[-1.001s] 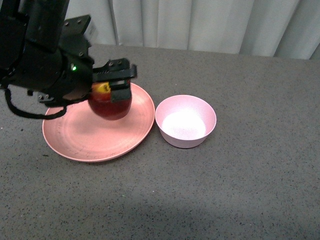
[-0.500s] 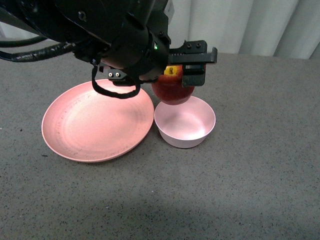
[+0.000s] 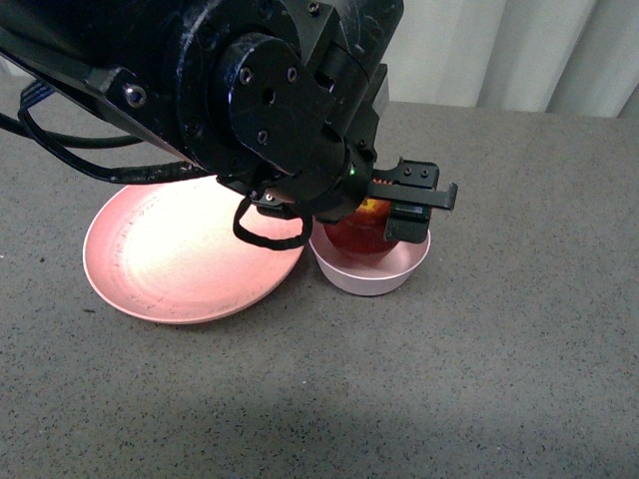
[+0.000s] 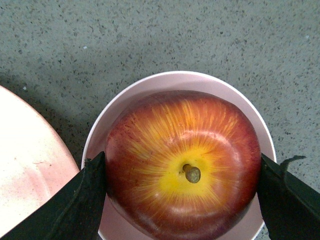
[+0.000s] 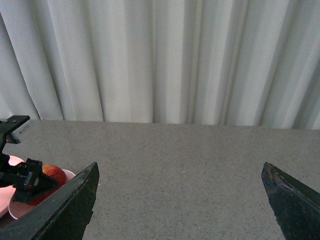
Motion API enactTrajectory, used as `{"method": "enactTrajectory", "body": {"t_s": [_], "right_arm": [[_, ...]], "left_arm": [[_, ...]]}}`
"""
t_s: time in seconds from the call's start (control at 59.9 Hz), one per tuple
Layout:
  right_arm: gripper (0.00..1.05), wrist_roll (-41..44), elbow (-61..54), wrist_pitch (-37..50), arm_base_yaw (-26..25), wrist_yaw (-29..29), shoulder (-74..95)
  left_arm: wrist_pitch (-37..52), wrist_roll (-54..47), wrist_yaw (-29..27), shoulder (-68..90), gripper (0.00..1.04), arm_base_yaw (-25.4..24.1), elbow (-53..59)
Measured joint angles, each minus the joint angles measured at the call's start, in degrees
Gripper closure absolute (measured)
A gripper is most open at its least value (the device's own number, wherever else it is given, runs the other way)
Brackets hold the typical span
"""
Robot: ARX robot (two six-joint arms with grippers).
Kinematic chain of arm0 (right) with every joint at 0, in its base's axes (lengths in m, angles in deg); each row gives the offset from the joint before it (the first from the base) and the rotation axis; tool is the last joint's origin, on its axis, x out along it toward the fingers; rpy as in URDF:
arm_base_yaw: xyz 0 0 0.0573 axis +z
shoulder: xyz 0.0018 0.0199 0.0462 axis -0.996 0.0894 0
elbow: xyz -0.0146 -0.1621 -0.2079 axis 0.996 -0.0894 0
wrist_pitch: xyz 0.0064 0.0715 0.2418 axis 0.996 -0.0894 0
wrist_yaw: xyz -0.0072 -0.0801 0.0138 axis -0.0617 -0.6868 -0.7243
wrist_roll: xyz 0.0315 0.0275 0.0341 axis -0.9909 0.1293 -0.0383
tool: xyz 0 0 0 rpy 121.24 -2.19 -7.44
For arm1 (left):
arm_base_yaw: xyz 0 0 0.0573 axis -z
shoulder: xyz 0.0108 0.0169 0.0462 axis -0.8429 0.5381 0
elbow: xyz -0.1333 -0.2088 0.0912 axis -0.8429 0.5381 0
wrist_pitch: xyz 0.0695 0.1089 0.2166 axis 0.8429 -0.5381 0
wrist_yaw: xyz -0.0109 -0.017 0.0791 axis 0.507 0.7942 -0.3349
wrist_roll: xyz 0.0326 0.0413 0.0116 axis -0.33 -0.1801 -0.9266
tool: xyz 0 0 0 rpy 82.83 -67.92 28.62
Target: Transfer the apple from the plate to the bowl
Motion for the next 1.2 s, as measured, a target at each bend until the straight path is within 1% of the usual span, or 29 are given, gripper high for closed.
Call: {"method": "enactTrajectory", "body": {"t_s": [0.2, 0.4, 0.5, 0.534, 0.617, 0.884, 1.001, 1.084, 1.201], "right_arm": [[0.09, 0.0, 0.0, 0.0, 0.0, 0.0, 0.0], [0.09, 0.0, 0.0, 0.0, 0.0, 0.0, 0.0], [0.09, 0.0, 0.0, 0.0, 0.0, 0.0, 0.0], [0.09, 0.0, 0.0, 0.0, 0.0, 0.0, 0.0], [0.09, 0.0, 0.0, 0.0, 0.0, 0.0, 0.0], [0.09, 0.0, 0.0, 0.0, 0.0, 0.0, 0.0], [0.09, 0.0, 0.0, 0.0, 0.0, 0.0, 0.0], [0.09, 0.0, 0.0, 0.0, 0.0, 0.0, 0.0], [0.09, 0.0, 0.0, 0.0, 0.0, 0.0, 0.0]], "left_arm": [[-0.5, -0.09, -0.02, 0.96, 0.3, 0.07, -0.44], [-0.72, -1.31, 1.44, 0.96, 0.29, 0.24, -0.44], [0.02, -2.05, 2.58, 0.7, 0.07, 0.57, 0.26], [0.17, -2.4, 2.58, 0.46, 0.05, 0.66, 0.48], [0.85, -2.43, 2.51, -0.35, 0.07, 0.66, 1.05], [5.14, -2.99, 0.42, -6.19, 0.07, -0.46, 5.31], [9.81, -2.62, -3.3, -11.1, 0.07, -2.89, 10.8], [15.74, -3.26, -6.78, -15.02, 0.07, -5.16, 16.94], [18.27, -3.06, -9.11, -18.71, 0.07, -7.74, 22.8]]}}
